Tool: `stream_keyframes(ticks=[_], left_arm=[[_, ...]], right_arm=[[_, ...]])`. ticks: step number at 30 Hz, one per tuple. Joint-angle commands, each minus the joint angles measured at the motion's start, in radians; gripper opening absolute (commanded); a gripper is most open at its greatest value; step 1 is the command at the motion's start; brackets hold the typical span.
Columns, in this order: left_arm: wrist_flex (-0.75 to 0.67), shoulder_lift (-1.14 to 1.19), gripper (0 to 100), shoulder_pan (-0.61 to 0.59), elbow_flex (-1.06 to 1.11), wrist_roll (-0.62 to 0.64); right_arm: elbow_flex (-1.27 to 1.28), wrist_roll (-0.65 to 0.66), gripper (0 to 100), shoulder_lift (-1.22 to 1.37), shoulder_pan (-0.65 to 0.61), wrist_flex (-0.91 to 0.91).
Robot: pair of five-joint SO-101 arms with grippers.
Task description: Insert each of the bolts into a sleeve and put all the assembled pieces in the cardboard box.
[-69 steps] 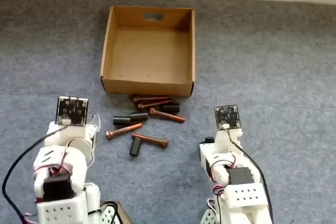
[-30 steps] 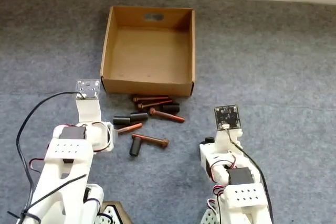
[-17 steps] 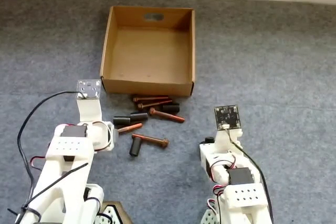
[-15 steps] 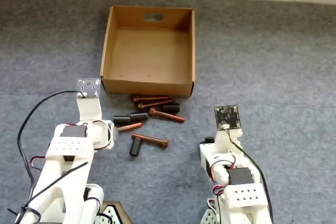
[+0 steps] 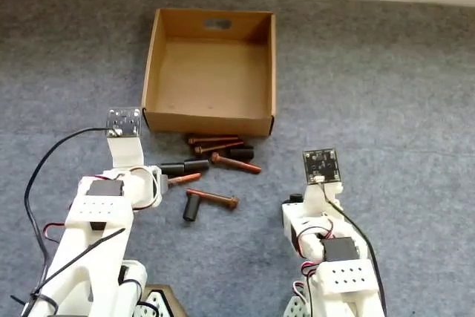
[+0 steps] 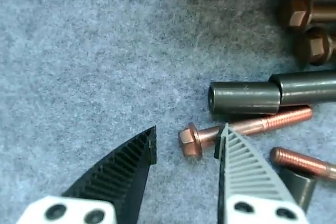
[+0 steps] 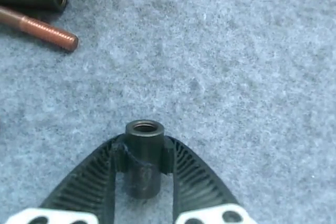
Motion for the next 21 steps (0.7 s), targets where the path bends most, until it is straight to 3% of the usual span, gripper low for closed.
stream_keyframes(ticks=[1, 18, 21], left_arm=[[-0.009, 0.002, 12, 0.012, -0.002, 0.000], [-0.006, -0.005, 8, 0.004, -0.007, -0.008], [-0.006, -0.005, 8, 0.002, -0.010, -0.064]], right_arm=[[-0.002, -0.002, 0.5, -0.007, 0.001, -0.016], [-0.001, -0.002, 0.5, -0.007, 0.001, -0.016], [-0.001, -0.002, 0.5, -0.007, 0.001, -0.016]])
